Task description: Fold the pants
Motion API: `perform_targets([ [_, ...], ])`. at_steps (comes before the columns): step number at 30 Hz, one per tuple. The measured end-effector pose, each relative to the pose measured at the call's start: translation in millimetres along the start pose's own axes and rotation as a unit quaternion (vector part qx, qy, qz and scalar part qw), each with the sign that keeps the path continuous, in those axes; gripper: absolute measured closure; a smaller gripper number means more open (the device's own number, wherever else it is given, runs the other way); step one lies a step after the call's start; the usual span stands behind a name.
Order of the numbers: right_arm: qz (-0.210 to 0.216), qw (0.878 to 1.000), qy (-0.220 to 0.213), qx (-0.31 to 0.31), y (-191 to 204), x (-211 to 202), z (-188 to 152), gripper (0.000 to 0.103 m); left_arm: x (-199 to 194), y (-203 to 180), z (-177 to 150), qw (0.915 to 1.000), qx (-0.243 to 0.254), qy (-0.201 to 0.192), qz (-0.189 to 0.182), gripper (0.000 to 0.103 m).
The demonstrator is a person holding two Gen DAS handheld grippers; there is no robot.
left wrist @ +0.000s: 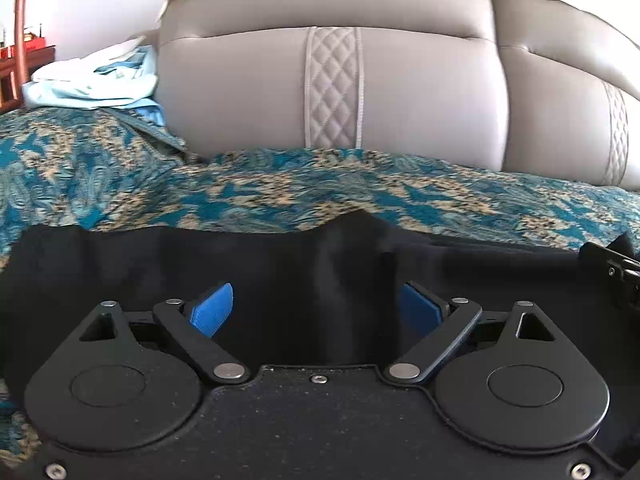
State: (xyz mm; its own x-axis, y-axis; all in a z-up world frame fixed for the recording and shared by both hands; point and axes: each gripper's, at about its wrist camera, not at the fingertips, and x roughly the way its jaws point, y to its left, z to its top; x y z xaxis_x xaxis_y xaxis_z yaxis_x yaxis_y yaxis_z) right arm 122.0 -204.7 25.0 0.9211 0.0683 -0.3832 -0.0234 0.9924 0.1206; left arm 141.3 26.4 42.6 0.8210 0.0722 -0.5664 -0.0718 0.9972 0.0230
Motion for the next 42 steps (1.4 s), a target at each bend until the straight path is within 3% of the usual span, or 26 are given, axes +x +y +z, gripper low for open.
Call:
perform_targets([
  [7, 0.064, 0.994, -0.041, -0.082, 54.0, -13.6, -3.6, 0.0, -17.0, 27.3, -5.5, 0.9986, 0.03, -0.011, 0.043, 0.008],
  [13, 0.097, 0.989, -0.005, -0.115, 81.6, -3.4, -15.1, 0.0, -26.8, 53.7, -10.8, 0.9972, 0.024, -0.008, 0.071, 0.006],
  [20, 0.147, 0.973, 0.021, -0.174, 113.1, -4.9, -35.5, 0.0, -32.7, 88.3, -20.7, 0.9954, -0.007, 0.007, 0.095, 0.006],
  [27, 0.145, 0.965, 0.06, -0.21, 129.4, 6.5, -50.7, 0.0, -39.6, 122.4, -33.6, 0.9909, -0.044, 0.016, 0.126, 0.006],
  [29, 0.144, 0.964, 0.057, -0.217, 132.0, 5.9, -52.3, 0.0, -45.0, 130.6, -39.5, 0.9892, -0.053, 0.0, 0.137, 0.0],
  [32, 0.147, 0.963, 0.057, -0.219, 131.3, 6.0, -53.7, 0.0, -53.4, 148.8, -52.8, 0.989, -0.08, -0.034, 0.12, 0.0],
  [42, 0.151, 0.962, 0.054, -0.22, 130.6, 6.3, -54.8, 0.0, -50.5, 200.8, -66.6, 0.9793, -0.159, -0.006, 0.125, 0.0],
])
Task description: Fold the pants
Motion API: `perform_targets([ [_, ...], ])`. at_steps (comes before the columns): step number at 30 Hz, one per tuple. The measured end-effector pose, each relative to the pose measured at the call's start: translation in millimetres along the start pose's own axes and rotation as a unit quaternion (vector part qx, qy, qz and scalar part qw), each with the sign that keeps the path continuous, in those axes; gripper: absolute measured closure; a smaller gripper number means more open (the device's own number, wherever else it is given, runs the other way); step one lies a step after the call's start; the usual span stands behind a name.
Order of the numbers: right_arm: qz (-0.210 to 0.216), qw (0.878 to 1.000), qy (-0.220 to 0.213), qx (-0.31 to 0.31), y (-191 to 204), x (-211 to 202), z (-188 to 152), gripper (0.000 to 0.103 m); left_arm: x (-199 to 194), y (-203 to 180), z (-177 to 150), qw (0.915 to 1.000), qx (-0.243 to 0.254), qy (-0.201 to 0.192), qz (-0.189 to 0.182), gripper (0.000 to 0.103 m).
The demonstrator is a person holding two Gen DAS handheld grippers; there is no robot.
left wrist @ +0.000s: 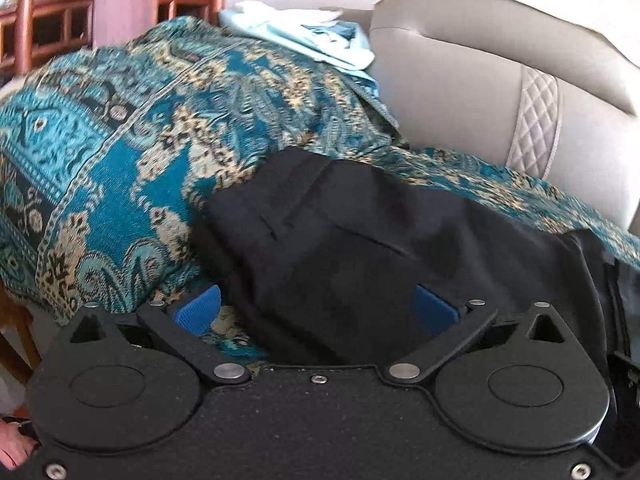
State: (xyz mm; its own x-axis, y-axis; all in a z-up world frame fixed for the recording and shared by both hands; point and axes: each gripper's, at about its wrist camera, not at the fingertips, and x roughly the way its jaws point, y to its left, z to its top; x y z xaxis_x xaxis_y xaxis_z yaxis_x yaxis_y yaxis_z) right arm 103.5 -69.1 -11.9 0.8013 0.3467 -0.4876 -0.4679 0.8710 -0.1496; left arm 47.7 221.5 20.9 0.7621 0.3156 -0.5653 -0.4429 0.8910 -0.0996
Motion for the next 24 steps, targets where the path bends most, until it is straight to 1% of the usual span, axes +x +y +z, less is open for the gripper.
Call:
perform_targets([
  [4, 0.003, 1.0, -0.001, 0.002, -0.8, 0.4, -0.8, 0.0, 9.4, 10.9, 5.5, 0.9995, -0.031, -0.008, 0.006, 0.001],
  [6, 0.006, 1.0, -0.002, 0.004, -2.0, 0.6, -1.2, 0.0, 18.1, 13.1, 7.2, 0.9988, -0.037, -0.008, 0.032, 0.003],
  [7, 0.008, 1.0, -0.002, 0.006, -2.9, 1.0, -1.6, 0.0, 23.1, 15.6, 7.3, 0.9983, -0.042, -0.007, 0.039, 0.003],
  [10, 0.011, 1.0, -0.002, 0.008, -3.8, 1.1, -1.7, 0.0, 40.4, 26.8, 8.2, 0.9963, -0.077, 0.025, 0.028, 0.011],
  [11, 0.011, 1.0, -0.002, 0.008, -3.8, 1.1, -1.6, 0.0, 44.6, 30.5, 7.8, 0.9952, -0.09, 0.031, 0.026, 0.012],
  [13, 0.01, 1.0, -0.002, 0.007, -4.0, 1.4, -1.3, 0.0, 47.2, 33.2, 7.2, 0.9949, -0.094, 0.021, 0.03, 0.014],
  [15, 0.011, 1.0, -0.002, 0.007, -3.8, 1.4, -1.4, 0.0, 49.6, 31.7, 9.3, 0.9957, -0.084, 0.016, 0.035, 0.027],
  [16, 0.011, 1.0, -0.002, 0.007, -3.7, 1.7, -1.2, 0.0, 50.1, 30.6, 10.6, 0.996, -0.079, 0.014, 0.039, 0.04],
  [17, 0.011, 1.0, -0.002, 0.008, -3.3, 1.9, -1.0, 0.0, 50.8, 29.9, 11.9, 0.9956, -0.08, 0.013, 0.048, 0.046],
  [18, 0.012, 1.0, -0.002, 0.008, -3.0, 2.3, -0.6, 0.0, 51.3, 30.2, 13.1, 0.9949, -0.085, 0.012, 0.053, 0.048],
  [21, 0.012, 1.0, -0.002, 0.009, -1.9, 3.1, -0.2, 0.0, 56.6, 35.5, 14.5, 0.9932, -0.106, 0.016, 0.047, 0.044],
  [23, 0.012, 1.0, -0.002, 0.009, -1.9, 3.2, -0.1, 0.0, 60.5, 36.0, 14.3, 0.9937, -0.102, 0.016, 0.043, 0.037],
  [24, 0.012, 1.0, -0.002, 0.009, -1.9, 3.3, -0.2, 0.0, 62.4, 33.9, 14.9, 0.9941, -0.097, 0.016, 0.046, 0.036],
])
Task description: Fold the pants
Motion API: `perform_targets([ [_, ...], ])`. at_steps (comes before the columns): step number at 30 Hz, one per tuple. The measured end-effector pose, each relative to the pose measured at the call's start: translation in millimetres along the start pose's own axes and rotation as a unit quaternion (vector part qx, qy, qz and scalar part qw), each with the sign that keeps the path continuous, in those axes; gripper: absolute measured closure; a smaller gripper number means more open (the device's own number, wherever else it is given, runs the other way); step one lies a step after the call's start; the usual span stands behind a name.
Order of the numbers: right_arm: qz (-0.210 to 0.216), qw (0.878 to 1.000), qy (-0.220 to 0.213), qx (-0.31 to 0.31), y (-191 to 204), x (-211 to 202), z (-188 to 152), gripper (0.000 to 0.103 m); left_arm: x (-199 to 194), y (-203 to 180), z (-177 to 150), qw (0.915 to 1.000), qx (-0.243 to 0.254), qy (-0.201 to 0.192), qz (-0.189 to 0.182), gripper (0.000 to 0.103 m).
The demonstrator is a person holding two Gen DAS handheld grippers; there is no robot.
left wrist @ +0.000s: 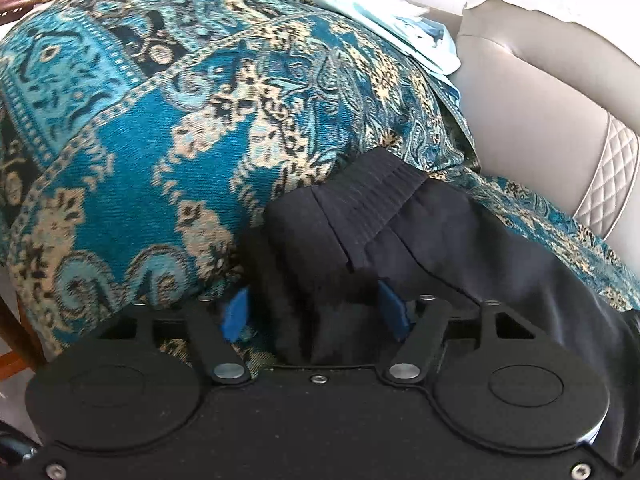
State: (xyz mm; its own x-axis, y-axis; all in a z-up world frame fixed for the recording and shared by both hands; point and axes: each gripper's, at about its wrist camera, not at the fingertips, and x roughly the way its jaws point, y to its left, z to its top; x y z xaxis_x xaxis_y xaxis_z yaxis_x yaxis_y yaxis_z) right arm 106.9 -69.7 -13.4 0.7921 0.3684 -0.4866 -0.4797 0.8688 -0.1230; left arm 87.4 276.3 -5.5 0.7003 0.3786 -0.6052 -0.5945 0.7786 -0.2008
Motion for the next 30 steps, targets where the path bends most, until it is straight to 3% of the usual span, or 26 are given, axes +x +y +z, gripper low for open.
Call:
perform_targets([
  [2, 0.0, 1.0, 0.0, 0.0, 0.2, 0.4, 0.1, 0.0, 1.2, -5.5, 0.5, 0.9999, 0.007, -0.001, 0.012, 0.041],
  [3, 0.0, 1.0, 0.0, 0.0, -0.2, 0.3, 0.0, 0.0, -0.1, -7.5, 1.0, 0.9998, 0.007, -0.004, 0.017, 0.049],
  [5, 0.0, 1.0, 0.0, 0.0, 0.0, 0.7, 0.0, 0.0, -10.5, -13.4, 3.2, 0.999, 0.016, -0.02, 0.035, 0.079],
  [7, 0.001, 1.0, 0.001, -0.001, 0.5, 1.3, 0.2, 0.0, -23.0, -21.0, 6.0, 0.9976, 0.045, -0.038, 0.036, 0.085],
  [10, 0.006, 1.0, 0.004, -0.002, 0.5, 1.5, 1.2, 0.0, -41.5, -33.2, 12.6, 0.9949, 0.077, -0.062, 0.019, 0.087],
  [15, 0.028, 1.0, 0.011, 0.002, -8.7, -6.1, 9.6, 0.0, -72.1, -57.6, 25.5, 0.9926, 0.081, -0.087, -0.023, 0.088],
  [20, 0.016, 0.999, -0.025, 0.044, -39.9, -39.5, 22.0, 0.0, -118.0, -97.9, 22.0, 0.9815, 0.117, -0.119, -0.093, 0.088],
  [25, -0.031, 0.988, -0.032, 0.148, -102.1, -67.6, 20.2, 0.0, -158.1, -156.0, 2.2, 0.9596, 0.172, -0.136, -0.177, 0.088],
  [30, -0.015, 0.953, -0.047, 0.298, -164.2, -97.3, -9.7, 0.0, -181.5, -221.0, -39.1, 0.9299, 0.232, -0.119, -0.26, 0.087],
])
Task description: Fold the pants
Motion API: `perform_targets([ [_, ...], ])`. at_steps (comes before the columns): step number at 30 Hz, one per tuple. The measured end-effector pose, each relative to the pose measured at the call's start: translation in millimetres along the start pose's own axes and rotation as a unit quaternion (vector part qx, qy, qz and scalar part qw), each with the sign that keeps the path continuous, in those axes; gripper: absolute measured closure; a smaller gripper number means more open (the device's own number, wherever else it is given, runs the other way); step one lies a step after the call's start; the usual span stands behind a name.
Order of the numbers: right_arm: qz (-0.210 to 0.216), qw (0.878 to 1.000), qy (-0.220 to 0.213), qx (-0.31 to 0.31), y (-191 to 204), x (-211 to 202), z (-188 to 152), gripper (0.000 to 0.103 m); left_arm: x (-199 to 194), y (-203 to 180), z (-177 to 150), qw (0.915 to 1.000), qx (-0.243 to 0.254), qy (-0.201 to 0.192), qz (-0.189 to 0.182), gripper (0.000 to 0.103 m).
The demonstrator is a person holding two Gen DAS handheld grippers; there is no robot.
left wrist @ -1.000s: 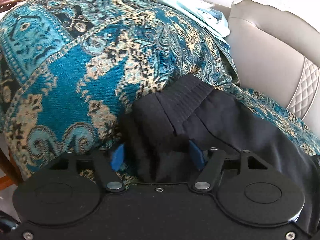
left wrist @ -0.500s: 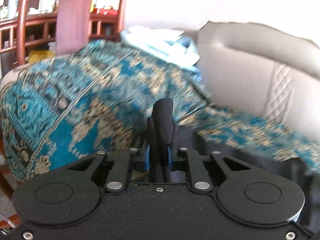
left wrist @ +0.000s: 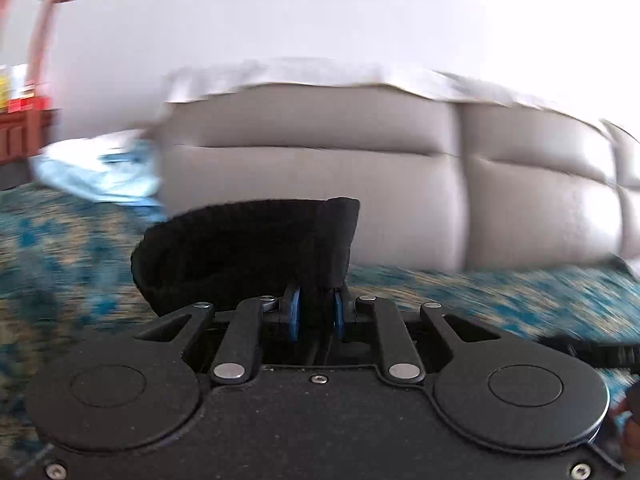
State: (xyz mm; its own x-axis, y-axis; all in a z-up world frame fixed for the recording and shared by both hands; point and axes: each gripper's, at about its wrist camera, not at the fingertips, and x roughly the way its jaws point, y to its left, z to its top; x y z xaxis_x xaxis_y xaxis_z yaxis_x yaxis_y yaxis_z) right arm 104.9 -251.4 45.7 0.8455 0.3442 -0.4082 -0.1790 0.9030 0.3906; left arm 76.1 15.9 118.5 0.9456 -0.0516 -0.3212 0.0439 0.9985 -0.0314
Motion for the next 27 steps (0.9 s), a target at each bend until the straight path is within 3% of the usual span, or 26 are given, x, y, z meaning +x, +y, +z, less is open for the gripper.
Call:
perform_targets([
  [5, -0.022, 0.999, -0.015, 0.046, -35.7, -31.4, -8.9, 0.0, 19.9, -78.8, -30.1, 0.9929, 0.052, 0.06, -0.089, 0.087],
  [10, -0.04, 0.996, -0.011, 0.085, -57.4, -50.2, -31.3, 0.0, 38.1, -130.9, -67.5, 0.9682, 0.115, 0.148, -0.165, 0.081],
  [12, -0.046, 0.995, -0.008, 0.092, -62.0, -53.6, -37.6, 0.0, 35.4, -139.5, -76.0, 0.962, 0.127, 0.157, -0.183, 0.076],
  [14, -0.05, 0.994, -0.007, 0.092, -65.0, -56.0, -43.5, 0.0, 27.6, -140.3, -78.4, 0.9592, 0.137, 0.149, -0.197, 0.061],
  [16, -0.05, 0.995, -0.006, 0.091, -65.2, -58.8, -47.6, 0.0, 18.4, -133.3, -76.7, 0.9555, 0.134, 0.143, -0.22, 0.056],
  [19, -0.037, 0.995, -0.013, 0.093, -62.6, -62.1, -55.3, 0.0, 8.6, -117.4, -73.4, 0.9574, 0.125, 0.14, -0.219, 0.05],
  [22, -0.025, 0.995, -0.016, 0.093, -53.2, -64.1, -63.8, 0.0, -2.3, -86.0, -66.3, 0.965, 0.102, 0.134, -0.201, 0.05],
  [24, -0.024, 0.996, -0.013, 0.08, -43.1, -62.3, -69.3, 0.0, -4.6, -67.5, -64.1, 0.9744, 0.083, 0.122, -0.17, 0.051],
  [27, -0.026, 0.999, -0.003, 0.039, -21.7, -56.9, -77.8, 0.0, 0.9, -44.9, -64.8, 0.9836, 0.073, 0.118, -0.115, 0.061],
])
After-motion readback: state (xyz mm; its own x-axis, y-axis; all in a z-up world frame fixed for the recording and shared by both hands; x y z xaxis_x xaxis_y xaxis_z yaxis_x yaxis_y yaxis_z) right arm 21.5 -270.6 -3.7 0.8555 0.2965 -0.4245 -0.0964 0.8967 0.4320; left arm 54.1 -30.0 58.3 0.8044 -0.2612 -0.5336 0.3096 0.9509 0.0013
